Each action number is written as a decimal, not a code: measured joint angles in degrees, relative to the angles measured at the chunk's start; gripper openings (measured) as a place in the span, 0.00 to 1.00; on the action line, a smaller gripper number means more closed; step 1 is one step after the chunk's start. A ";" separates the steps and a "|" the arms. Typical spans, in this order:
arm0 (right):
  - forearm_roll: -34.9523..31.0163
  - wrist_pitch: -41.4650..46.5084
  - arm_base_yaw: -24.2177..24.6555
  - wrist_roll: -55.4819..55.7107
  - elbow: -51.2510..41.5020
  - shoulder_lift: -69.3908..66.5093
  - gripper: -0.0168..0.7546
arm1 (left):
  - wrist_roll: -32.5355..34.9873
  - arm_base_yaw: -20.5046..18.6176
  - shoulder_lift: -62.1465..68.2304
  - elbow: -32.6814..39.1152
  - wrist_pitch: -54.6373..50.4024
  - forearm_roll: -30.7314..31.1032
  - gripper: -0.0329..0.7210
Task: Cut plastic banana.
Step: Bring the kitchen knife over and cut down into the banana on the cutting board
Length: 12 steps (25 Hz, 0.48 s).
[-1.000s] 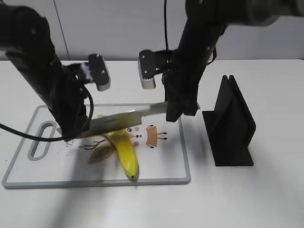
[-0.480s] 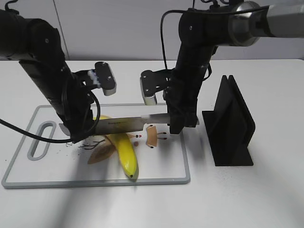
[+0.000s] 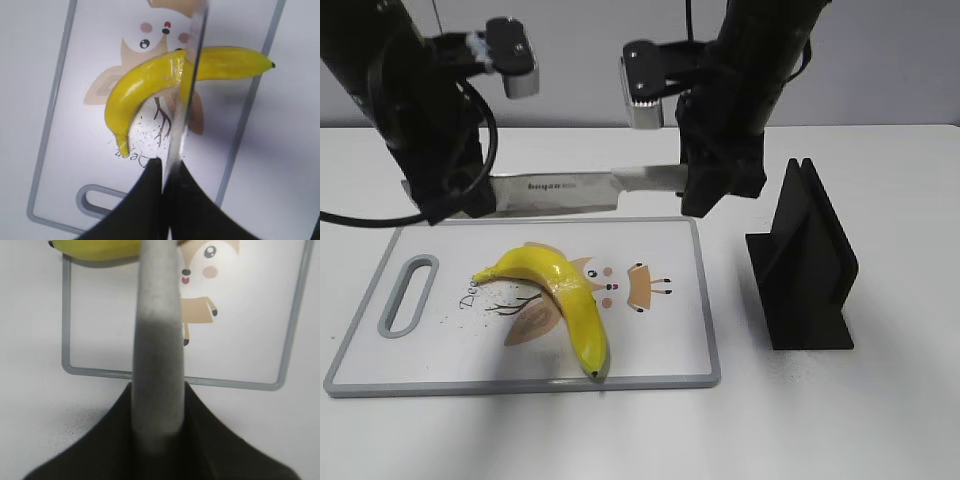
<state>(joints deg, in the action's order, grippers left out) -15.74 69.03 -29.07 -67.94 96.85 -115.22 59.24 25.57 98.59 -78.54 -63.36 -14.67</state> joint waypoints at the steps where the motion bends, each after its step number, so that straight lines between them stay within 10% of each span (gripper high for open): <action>1: -0.11 0.05 0.00 0.06 0.00 1.70 0.23 | 0.00 0.00 -0.85 -1.39 -1.60 0.06 0.06; 12: -1.32 0.31 -0.11 0.63 0.17 8.01 0.23 | -0.01 0.00 -4.68 -6.82 -7.78 -0.29 0.07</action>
<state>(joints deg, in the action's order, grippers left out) -17.06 69.35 -29.18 -67.31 97.01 -107.21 59.23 25.57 93.91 -85.35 -71.15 -14.97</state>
